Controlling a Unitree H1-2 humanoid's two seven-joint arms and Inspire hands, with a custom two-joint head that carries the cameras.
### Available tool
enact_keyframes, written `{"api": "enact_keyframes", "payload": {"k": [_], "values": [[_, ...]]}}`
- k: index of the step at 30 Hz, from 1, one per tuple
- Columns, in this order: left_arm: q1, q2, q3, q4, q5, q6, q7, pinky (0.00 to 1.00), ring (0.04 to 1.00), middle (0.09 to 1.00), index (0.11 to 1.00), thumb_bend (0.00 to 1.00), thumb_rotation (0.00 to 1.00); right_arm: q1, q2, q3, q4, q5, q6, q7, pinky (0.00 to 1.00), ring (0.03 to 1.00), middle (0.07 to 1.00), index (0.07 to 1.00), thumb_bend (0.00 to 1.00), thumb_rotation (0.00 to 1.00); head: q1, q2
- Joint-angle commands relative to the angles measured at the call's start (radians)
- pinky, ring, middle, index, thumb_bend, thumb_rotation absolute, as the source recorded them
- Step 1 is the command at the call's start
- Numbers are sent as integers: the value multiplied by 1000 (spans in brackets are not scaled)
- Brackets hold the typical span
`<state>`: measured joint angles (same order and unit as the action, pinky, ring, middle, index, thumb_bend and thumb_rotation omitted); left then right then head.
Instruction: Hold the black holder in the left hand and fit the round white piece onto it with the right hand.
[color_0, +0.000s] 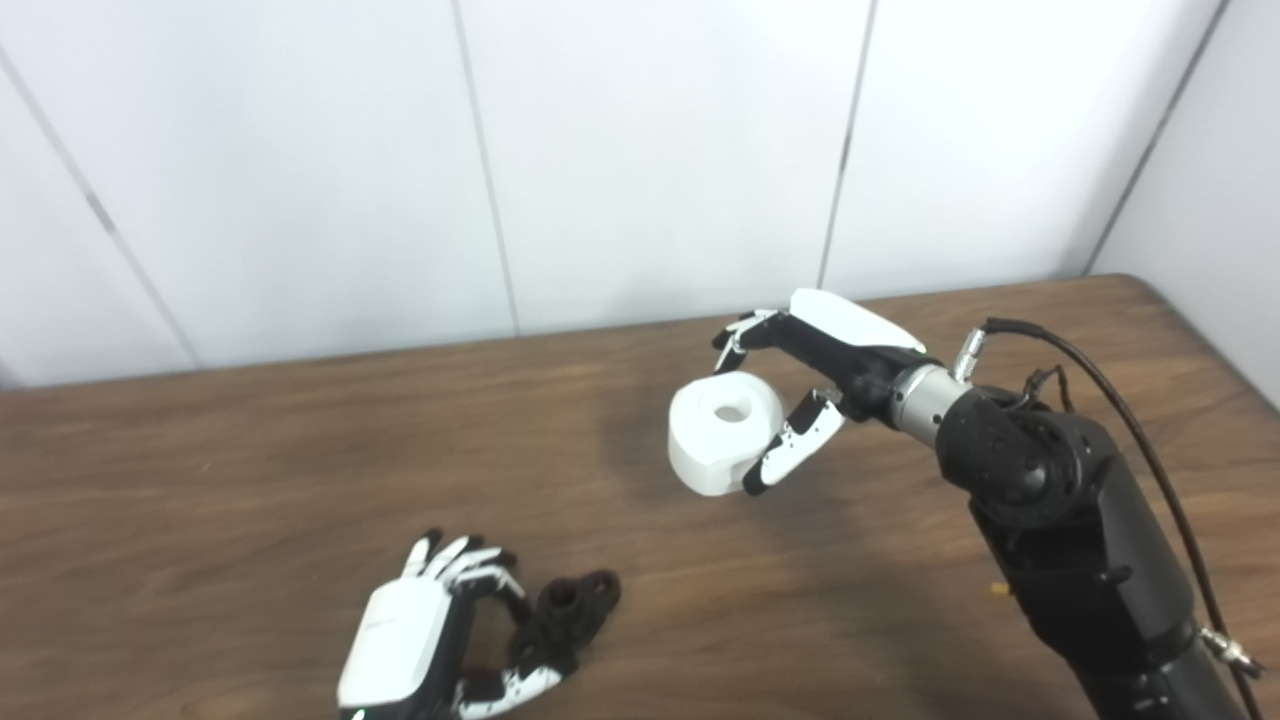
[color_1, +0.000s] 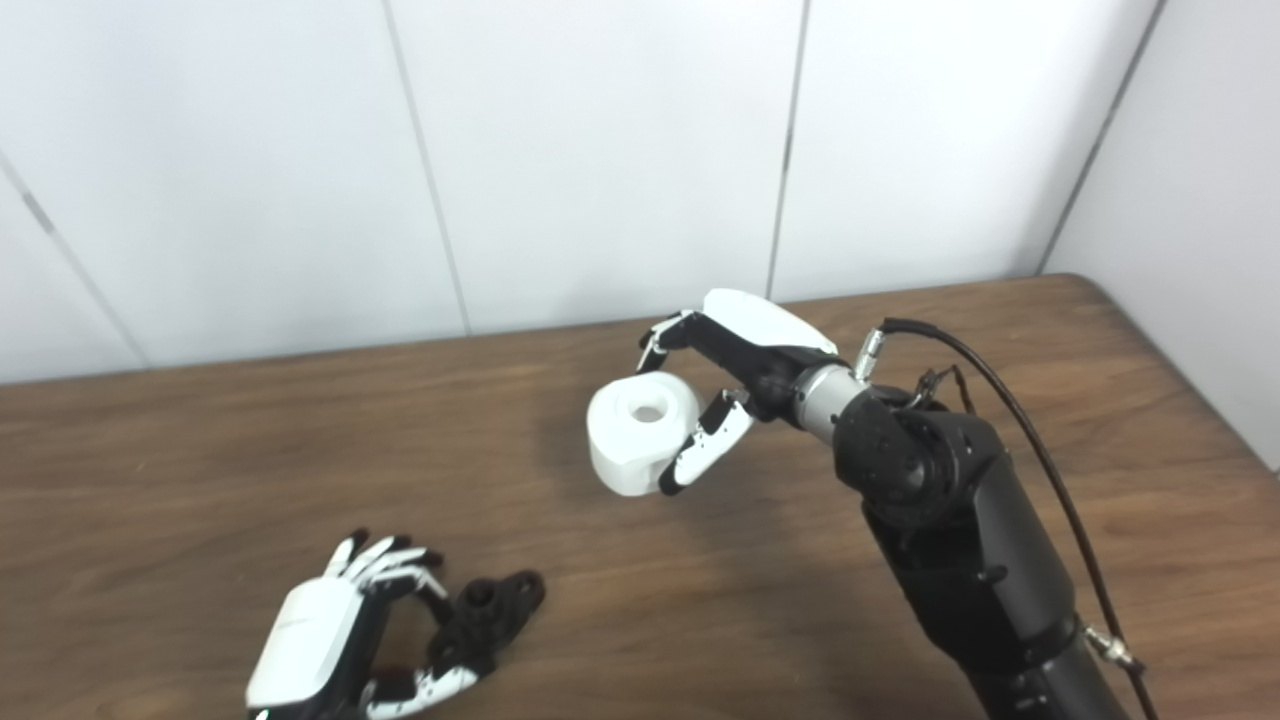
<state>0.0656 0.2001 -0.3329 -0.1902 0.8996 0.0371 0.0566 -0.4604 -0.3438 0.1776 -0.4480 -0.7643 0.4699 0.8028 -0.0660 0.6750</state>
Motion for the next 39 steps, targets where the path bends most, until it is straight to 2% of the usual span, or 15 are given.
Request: {"api": "enact_keyframes", "payload": {"k": [1, 11, 19, 32, 39], "values": [[-1, -8, -29, 26, 31, 14, -34, 1000, 897, 776, 485, 522, 49, -36, 18, 2, -41, -6, 0, 6, 913, 955, 859, 484, 525, 140, 5, 2], [-9, -18, -49, 29, 42, 38, -27, 1000, 902, 781, 485, 522, 49, -15, 98, 62, -70, -16, -1, 23, 919, 961, 864, 483, 525, 140, 23, 11], [-12, -22, -62, 31, 48, 50, -27, 1000, 906, 785, 485, 522, 49, 2, 131, 110, -48, 9, -10, -25, 920, 962, 856, 483, 525, 138, 34, 13], [-17, -28, -73, 33, 62, 63, -24, 1000, 908, 785, 485, 523, 50, 24, 142, 168, 2, 16, -15, -80, 930, 971, 855, 482, 525, 137, 46, 16], [-17, -27, -77, 32, 64, 69, -27, 1000, 908, 786, 485, 523, 50, 22, 136, 177, 11, 18, -11, -90, 924, 974, 860, 483, 524, 138, 46, 17]]}}
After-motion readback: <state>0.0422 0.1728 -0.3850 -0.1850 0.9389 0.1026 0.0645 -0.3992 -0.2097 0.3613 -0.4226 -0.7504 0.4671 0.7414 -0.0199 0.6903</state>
